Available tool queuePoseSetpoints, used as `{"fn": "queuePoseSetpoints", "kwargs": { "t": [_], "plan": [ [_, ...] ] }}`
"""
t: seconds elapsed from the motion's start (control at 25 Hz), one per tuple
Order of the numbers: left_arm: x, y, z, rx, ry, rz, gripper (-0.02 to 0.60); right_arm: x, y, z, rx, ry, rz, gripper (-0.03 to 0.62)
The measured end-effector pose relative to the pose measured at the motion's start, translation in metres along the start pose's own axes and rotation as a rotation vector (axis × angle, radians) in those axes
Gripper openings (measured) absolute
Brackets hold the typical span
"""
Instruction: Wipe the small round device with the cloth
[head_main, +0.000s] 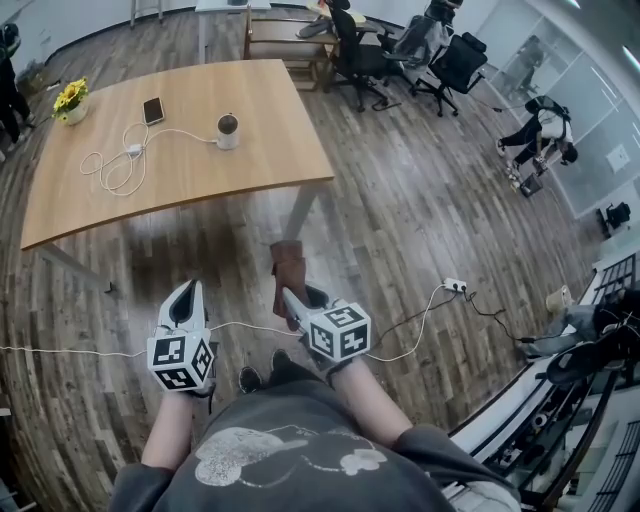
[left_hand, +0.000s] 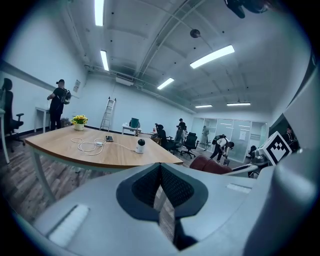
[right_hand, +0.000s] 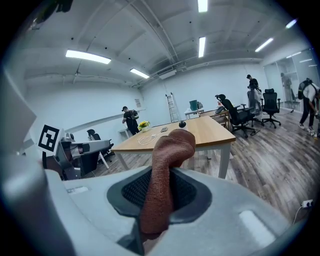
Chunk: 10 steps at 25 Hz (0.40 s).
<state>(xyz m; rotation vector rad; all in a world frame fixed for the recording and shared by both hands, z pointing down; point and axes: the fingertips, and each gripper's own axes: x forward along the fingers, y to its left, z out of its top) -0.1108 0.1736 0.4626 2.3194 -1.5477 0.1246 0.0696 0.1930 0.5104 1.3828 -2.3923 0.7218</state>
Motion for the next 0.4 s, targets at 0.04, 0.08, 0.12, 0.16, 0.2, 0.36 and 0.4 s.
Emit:
{"fn": "queuePoseSetpoints", "kwargs": {
  "t": [0.04, 0.08, 0.12, 0.16, 0.2, 0.36, 0.4],
  "plan": [
    [0.0, -0.001, 0.001, -0.001, -0.004, 0.005, 0.018, 0.0, -0.002, 0.001, 0.0, -0.001, 0.003, 0.077],
    [0.001, -0.002, 0.002, -0.001, -0.007, 0.01, 0.018, 0.001, -0.005, 0.002, 0.0, 0.0, 0.007, 0.077],
    [0.001, -0.003, 0.003, -0.001, -0.009, 0.015, 0.018, 0.002, -0.007, 0.002, 0.0, 0.001, 0.012, 0.077],
    [0.002, -0.004, 0.003, -0.001, -0.01, 0.019, 0.018, 0.004, -0.009, 0.003, -0.002, 0.001, 0.016, 0.077],
    [0.002, -0.005, 0.004, -0.001, -0.01, 0.022, 0.018, 0.006, -0.011, 0.005, -0.007, 0.001, 0.019, 0.077],
    [0.002, -0.008, 0.001, 0.005, -0.005, 0.033, 0.018, 0.009, -0.017, 0.013, -0.028, -0.007, 0.026, 0.077],
    [0.002, -0.009, 0.0, 0.007, -0.003, 0.037, 0.018, 0.009, -0.019, 0.015, -0.031, -0.009, 0.028, 0.077]
  ]
}}
